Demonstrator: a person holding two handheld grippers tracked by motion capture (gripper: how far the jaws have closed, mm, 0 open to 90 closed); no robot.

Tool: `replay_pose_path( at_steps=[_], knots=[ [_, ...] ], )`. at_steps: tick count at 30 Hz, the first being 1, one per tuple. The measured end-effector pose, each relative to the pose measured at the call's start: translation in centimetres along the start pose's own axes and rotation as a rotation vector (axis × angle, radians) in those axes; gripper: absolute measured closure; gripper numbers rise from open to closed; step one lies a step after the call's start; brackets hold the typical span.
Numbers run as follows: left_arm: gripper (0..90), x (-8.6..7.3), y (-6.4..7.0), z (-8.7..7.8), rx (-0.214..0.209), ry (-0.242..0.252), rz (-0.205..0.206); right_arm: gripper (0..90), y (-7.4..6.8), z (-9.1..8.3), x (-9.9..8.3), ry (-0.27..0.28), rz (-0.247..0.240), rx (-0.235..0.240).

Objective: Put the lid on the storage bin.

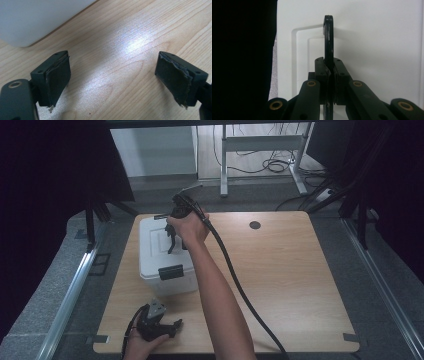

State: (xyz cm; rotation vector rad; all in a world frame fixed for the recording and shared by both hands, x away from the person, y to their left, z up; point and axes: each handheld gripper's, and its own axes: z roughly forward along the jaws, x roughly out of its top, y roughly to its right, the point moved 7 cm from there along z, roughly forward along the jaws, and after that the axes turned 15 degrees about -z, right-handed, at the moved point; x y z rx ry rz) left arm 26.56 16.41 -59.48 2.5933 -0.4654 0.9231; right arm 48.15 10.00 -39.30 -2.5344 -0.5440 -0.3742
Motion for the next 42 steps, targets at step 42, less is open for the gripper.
replay_pose_path(
  at_steps=[42],
  knots=[
    [12.9,0.0,0.0,0.0,-0.003,-0.003,0.005,48.6,6.7,-6.9,-5.6,0.324,-0.181,0.12]
  ],
)
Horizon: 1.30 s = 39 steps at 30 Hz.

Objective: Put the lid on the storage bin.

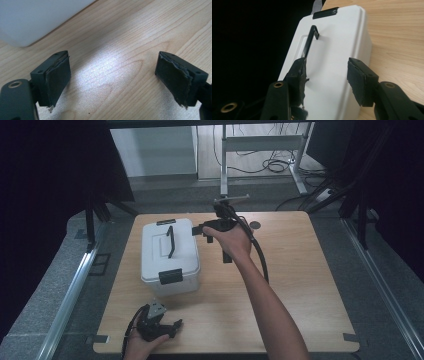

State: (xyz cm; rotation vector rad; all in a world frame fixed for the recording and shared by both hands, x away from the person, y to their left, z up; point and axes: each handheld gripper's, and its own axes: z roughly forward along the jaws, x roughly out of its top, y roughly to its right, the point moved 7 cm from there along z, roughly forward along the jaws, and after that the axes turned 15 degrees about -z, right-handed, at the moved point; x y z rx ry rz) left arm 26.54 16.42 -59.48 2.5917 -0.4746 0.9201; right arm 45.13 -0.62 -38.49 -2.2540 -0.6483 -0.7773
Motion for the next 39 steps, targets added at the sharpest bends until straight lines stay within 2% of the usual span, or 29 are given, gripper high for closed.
replay_pose_path(
  at_steps=[9,17,21,30,32,34,39],
  knots=[
    [12.9,0.0,0.0,0.0,0.002,-0.002,0.002,44.9,2.9,-4.5,-4.0,0.083,0.0,0.004],
    [12.9,0.0,0.0,0.0,0.001,0.003,-0.003,42.8,5.6,-6.7,-8.0,0.116,0.022,-0.002],
    [12.9,0.0,0.0,0.0,0.001,0.004,-0.003,41.3,6.9,-7.7,-10.5,0.13,0.053,0.015],
    [12.9,0.0,0.0,0.0,0.0,0.002,-0.004,40.5,9.1,-8.7,-16.4,0.146,0.092,0.009],
    [12.9,0.0,0.0,0.0,0.0,0.002,-0.003,40.3,9.4,-8.5,-17.5,0.116,0.095,-0.002],
    [12.9,0.0,0.0,0.0,0.0,0.002,-0.003,40.2,9.5,-8.4,-18.0,0.104,0.079,-0.018],
    [12.6,0.0,0.0,0.1,-0.002,0.004,-0.004,40.2,9.1,-8.3,-18.0,0.116,0.071,-0.013]
  ],
)
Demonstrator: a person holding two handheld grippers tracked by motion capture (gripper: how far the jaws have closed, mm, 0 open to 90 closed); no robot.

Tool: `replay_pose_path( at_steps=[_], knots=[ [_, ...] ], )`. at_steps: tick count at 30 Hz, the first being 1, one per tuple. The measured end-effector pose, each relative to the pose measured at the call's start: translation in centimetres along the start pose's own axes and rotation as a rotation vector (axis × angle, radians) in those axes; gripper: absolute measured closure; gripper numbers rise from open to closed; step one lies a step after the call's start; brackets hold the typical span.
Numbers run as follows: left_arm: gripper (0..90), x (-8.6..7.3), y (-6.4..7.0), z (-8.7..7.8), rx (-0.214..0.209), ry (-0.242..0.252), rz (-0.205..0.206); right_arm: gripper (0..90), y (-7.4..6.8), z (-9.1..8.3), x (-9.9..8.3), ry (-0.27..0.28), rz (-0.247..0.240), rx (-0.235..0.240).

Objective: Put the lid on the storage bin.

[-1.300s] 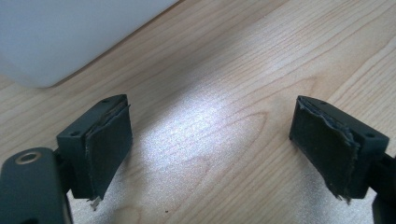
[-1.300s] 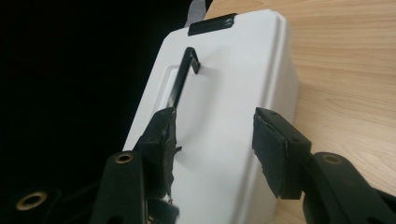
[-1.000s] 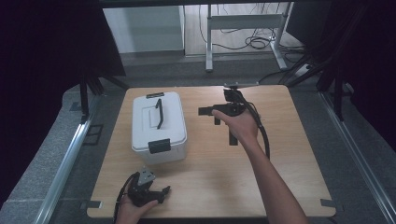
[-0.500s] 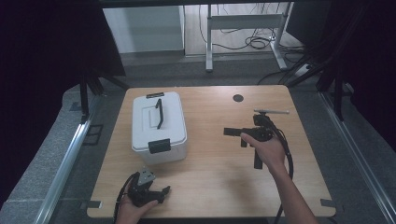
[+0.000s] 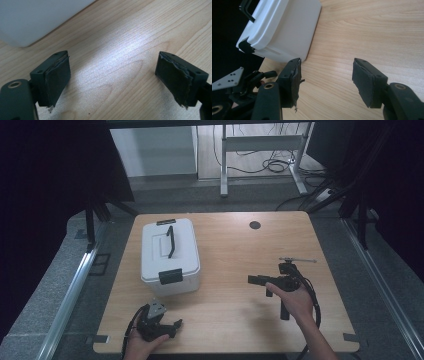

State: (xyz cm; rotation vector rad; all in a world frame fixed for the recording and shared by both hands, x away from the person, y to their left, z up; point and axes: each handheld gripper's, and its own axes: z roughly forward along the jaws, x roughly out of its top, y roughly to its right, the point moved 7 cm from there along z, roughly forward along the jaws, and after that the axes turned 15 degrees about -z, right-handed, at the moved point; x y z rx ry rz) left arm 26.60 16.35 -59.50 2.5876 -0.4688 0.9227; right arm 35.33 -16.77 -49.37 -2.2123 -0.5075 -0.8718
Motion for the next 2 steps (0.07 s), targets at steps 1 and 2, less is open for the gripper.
replay_pose_path(
  at_steps=[1,2],
  knots=[
    [12.5,0.03,-0.01,0.02,0.0,0.0,0.001,40.2,-0.03,0.01,0.03,0.002,-0.001,0.0],
    [12.4,0.09,-0.04,0.07,0.0,-0.002,0.002,40.2,-0.02,0.03,0.02,0.001,-0.003,-0.001]
  ],
)
